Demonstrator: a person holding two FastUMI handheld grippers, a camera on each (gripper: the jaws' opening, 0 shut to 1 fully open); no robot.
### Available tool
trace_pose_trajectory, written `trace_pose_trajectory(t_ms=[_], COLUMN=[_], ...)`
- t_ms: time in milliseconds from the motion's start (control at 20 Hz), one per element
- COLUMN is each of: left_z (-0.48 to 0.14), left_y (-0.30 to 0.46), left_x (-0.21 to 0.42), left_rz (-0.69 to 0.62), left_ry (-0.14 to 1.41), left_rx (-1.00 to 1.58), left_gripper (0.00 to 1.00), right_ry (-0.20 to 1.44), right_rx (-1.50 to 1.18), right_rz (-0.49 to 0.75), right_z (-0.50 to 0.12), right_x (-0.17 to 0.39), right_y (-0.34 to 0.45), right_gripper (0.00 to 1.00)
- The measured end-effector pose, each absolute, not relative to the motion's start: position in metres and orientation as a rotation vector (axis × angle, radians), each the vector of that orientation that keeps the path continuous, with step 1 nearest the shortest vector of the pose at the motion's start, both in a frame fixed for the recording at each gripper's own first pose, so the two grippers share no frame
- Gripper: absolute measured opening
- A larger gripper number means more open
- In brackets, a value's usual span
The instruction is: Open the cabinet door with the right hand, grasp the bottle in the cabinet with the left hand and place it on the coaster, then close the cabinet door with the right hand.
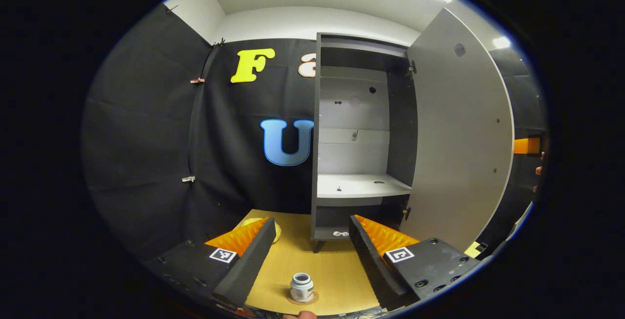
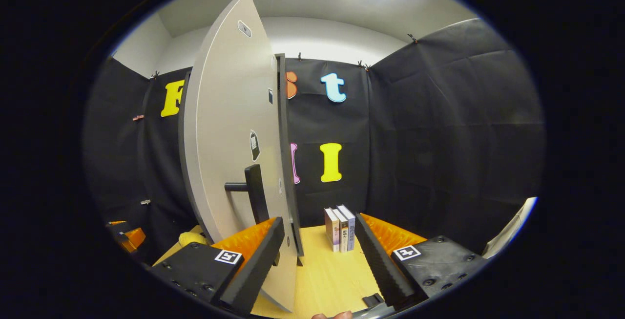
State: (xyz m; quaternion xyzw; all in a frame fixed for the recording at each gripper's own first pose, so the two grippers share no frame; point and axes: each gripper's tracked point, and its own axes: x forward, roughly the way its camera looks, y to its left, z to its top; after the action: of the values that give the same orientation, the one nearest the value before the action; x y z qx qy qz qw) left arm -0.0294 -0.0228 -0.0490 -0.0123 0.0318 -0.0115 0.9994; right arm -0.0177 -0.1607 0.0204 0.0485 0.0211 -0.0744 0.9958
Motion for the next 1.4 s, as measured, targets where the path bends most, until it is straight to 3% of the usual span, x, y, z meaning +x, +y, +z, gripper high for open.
trace_pose_trajectory(t_ms=[900, 1400], left_z=[-0.027, -0.011], left_y=[-0.018, -0.020], left_x=[-0.022, -0.023], left_rz=[-0.058, -0.028], left_ry=[0.047, 0.019], left_rx=[0.029, -0.015], left_gripper=[0.95, 0.95], right_ry=[0.051, 0.036], right_rx=[0.121, 0.084], right_rz=[0.083, 0.072], right_z=[0.014, 0.016], right_x=[0.033, 0.036], right_y=[0.003, 0.000], right_gripper=[0.97, 0.97])
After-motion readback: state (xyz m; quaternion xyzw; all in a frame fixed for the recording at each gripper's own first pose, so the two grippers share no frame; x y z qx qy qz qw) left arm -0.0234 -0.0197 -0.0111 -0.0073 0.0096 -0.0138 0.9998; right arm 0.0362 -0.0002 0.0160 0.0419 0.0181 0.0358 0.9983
